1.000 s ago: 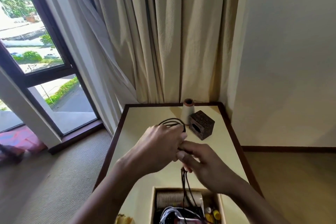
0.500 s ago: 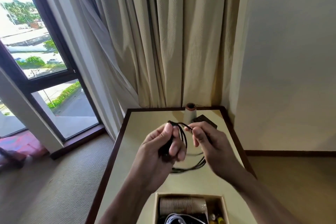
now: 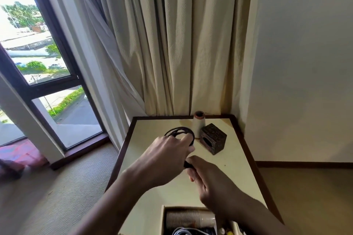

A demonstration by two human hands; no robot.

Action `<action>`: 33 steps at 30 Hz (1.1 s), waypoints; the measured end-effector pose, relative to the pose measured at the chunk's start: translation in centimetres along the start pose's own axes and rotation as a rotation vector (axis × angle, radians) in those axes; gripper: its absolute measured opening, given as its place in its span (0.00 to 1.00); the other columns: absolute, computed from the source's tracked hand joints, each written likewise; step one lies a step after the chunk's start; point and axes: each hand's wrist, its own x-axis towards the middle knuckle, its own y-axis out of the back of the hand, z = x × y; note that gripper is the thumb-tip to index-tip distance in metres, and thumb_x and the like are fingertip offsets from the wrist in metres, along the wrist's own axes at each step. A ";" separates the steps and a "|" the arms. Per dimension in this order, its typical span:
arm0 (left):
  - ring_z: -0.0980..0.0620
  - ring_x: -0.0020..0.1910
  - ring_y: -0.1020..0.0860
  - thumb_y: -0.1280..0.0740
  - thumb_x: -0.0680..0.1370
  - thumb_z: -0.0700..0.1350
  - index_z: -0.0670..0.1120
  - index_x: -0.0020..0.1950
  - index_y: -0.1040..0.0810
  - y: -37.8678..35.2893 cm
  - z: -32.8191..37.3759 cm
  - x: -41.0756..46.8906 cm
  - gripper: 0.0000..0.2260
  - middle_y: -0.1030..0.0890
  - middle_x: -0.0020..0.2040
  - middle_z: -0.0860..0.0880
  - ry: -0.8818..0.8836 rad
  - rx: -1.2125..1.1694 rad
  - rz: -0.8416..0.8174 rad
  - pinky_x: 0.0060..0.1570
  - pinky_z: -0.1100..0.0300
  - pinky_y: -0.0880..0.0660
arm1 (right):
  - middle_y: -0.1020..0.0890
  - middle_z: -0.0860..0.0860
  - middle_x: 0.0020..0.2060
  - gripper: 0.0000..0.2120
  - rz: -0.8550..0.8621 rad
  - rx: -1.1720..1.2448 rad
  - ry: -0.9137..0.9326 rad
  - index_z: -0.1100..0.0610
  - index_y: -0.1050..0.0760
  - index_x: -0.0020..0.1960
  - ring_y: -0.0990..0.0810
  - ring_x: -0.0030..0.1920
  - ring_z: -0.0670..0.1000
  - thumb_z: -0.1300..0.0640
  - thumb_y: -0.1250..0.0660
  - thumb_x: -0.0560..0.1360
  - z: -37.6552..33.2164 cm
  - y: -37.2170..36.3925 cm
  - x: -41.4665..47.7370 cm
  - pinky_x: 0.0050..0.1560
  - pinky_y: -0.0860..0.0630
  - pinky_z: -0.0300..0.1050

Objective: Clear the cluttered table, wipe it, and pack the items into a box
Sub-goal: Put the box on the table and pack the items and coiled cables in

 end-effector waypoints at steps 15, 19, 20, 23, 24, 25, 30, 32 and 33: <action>0.55 0.21 0.35 0.41 0.86 0.52 0.43 0.39 0.29 -4.3 -1.8 -1.2 0.20 0.35 0.24 0.54 0.213 -1.703 -0.281 0.26 0.64 0.38 | 0.22 0.42 0.46 0.10 0.239 0.141 -0.035 0.45 0.27 0.58 0.23 0.46 0.47 0.57 0.42 0.82 3.9 1.4 0.0 0.45 0.25 0.41; 0.55 0.20 0.38 0.36 0.83 0.57 0.47 0.34 0.31 -5.4 1.6 -0.5 0.22 0.40 0.22 0.52 0.433 -2.192 -0.075 0.21 0.65 0.39 | 0.17 0.55 0.49 0.16 0.305 0.757 -0.151 0.53 0.21 0.60 0.18 0.53 0.53 0.48 0.44 0.84 1.1 0.5 0.7 0.52 0.22 0.48; 0.55 0.20 0.39 0.35 0.83 0.57 0.47 0.33 0.31 -5.2 2.2 -0.1 0.22 0.41 0.23 0.52 0.508 -2.198 0.011 0.22 0.65 0.40 | 0.17 0.57 0.48 0.18 0.294 0.846 -0.162 0.55 0.21 0.60 0.18 0.52 0.52 0.46 0.43 0.82 0.7 0.6 0.6 0.51 0.23 0.44; 0.54 0.21 0.39 0.35 0.82 0.57 0.47 0.32 0.32 -4.7 3.1 0.8 0.22 0.41 0.25 0.51 0.659 -2.067 0.186 0.24 0.63 0.39 | 0.15 0.50 0.45 0.18 0.307 0.919 -0.196 0.54 0.21 0.60 0.16 0.49 0.47 0.44 0.36 0.78 0.1 1.1 0.5 0.46 0.22 0.37; 0.53 0.22 0.38 0.35 0.82 0.57 0.47 0.32 0.32 -4.5 3.3 0.9 0.22 0.40 0.26 0.50 0.670 -2.025 0.212 0.25 0.63 0.38 | 0.14 0.49 0.45 0.15 0.320 0.893 -0.210 0.54 0.21 0.60 0.16 0.49 0.47 0.46 0.35 0.79 0.1 1.2 0.5 0.47 0.21 0.38; 0.53 0.23 0.37 0.36 0.83 0.57 0.47 0.32 0.31 -4.5 3.4 0.9 0.22 0.40 0.26 0.49 0.669 -1.994 0.237 0.25 0.62 0.37 | 0.14 0.51 0.45 0.12 0.325 0.875 -0.229 0.53 0.20 0.59 0.16 0.50 0.49 0.48 0.34 0.80 0.1 1.3 0.5 0.48 0.21 0.40; 0.50 0.25 0.34 0.37 0.83 0.58 0.46 0.34 0.29 -4.9 4.0 0.9 0.22 0.37 0.27 0.48 0.648 -1.882 0.309 0.29 0.59 0.34 | 0.14 0.47 0.48 0.08 0.292 0.790 -0.260 0.50 0.21 0.59 0.15 0.51 0.44 0.58 0.35 0.82 0.4 2.2 0.3 0.48 0.20 0.37; 0.49 0.26 0.32 0.39 0.84 0.58 0.44 0.36 0.28 -5.0 4.2 1.0 0.23 0.37 0.27 0.48 0.638 -1.787 0.290 0.32 0.58 0.31 | 0.15 0.45 0.49 0.09 0.282 0.669 -0.233 0.49 0.22 0.60 0.16 0.54 0.45 0.59 0.37 0.83 0.4 2.3 0.1 0.52 0.19 0.39; 0.49 0.27 0.32 0.40 0.84 0.57 0.43 0.37 0.28 -5.0 4.2 0.9 0.22 0.37 0.27 0.48 0.624 -1.762 0.265 0.33 0.58 0.30 | 0.16 0.44 0.49 0.10 0.275 0.581 -0.215 0.48 0.23 0.61 0.17 0.54 0.44 0.58 0.38 0.84 0.4 2.3 0.0 0.53 0.19 0.40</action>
